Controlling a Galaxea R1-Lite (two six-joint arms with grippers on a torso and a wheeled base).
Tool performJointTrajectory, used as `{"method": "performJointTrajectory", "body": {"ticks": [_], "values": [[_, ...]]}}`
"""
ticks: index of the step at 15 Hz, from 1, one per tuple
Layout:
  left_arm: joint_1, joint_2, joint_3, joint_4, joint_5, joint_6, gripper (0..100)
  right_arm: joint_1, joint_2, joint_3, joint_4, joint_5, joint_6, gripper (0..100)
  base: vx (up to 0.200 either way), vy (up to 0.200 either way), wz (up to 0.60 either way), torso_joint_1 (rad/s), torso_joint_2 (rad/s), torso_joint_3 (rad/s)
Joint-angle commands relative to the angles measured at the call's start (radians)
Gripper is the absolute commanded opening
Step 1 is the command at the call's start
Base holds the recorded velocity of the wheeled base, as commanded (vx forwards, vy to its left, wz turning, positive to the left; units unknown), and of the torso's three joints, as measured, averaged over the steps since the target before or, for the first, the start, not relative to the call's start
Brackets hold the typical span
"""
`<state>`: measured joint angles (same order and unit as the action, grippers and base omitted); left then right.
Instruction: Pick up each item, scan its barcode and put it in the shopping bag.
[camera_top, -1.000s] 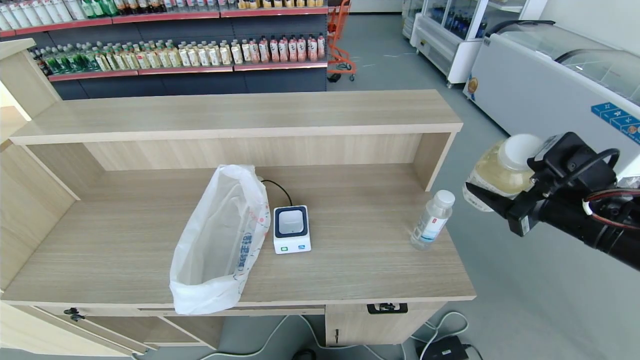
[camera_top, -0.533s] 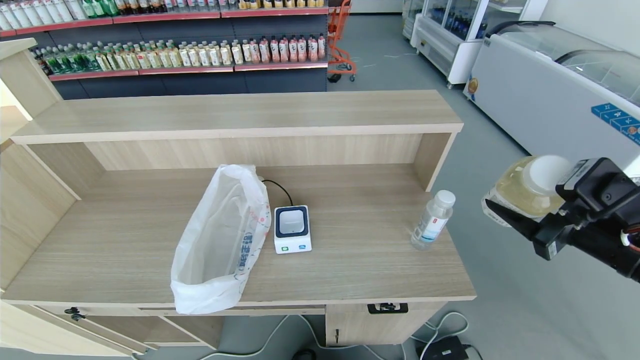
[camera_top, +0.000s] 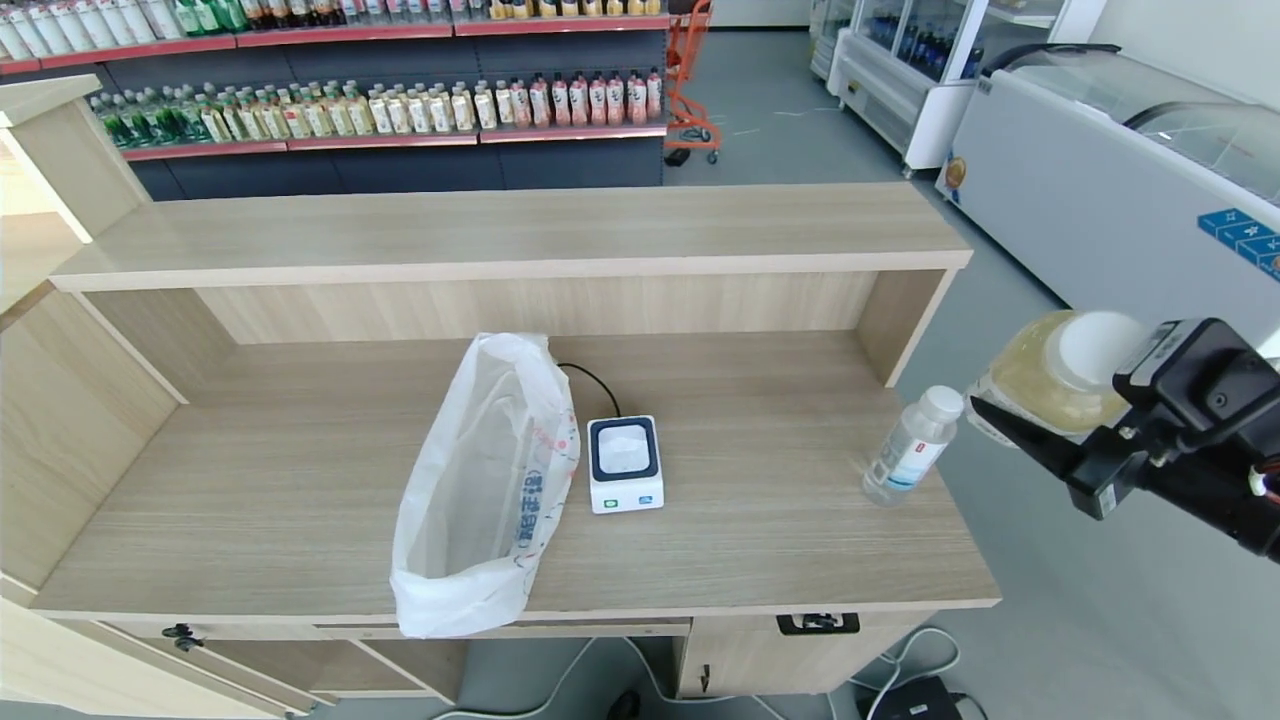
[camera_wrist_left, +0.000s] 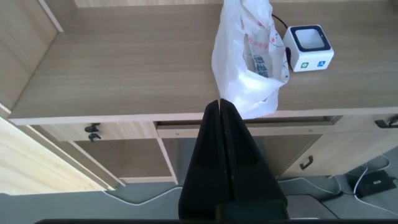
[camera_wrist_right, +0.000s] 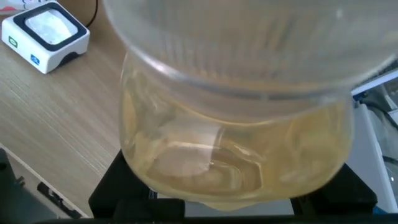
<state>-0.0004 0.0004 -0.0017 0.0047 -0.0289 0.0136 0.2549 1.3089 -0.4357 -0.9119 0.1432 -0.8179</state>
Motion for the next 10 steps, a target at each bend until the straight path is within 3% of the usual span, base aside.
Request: {"method": "performJointTrajectory", "body": {"ticks": [1, 5, 10], "values": [[0.0, 0.0, 0.0, 0.0, 0.0, 0.0, 0, 0.003, 0.015, -0.005, 0.001, -0.001, -0.004, 0, 0.0, 0.2, 0.0, -0.002, 0.0, 0.002], [0.0, 0.0, 0.0, 0.0, 0.0, 0.0, 0, 0.003, 0.122, -0.08, -0.021, -0.001, -0.009, 0, 0.0, 0.2, 0.0, 0.002, 0.0, 0.001], [0.0, 0.0, 0.0, -0.002, 0.0, 0.002, 0, 0.004, 0.337, -0.135, -0.17, 0.024, -0.009, 0, 0.0, 0.2, 0.0, 0.003, 0.0, 0.003]]}}
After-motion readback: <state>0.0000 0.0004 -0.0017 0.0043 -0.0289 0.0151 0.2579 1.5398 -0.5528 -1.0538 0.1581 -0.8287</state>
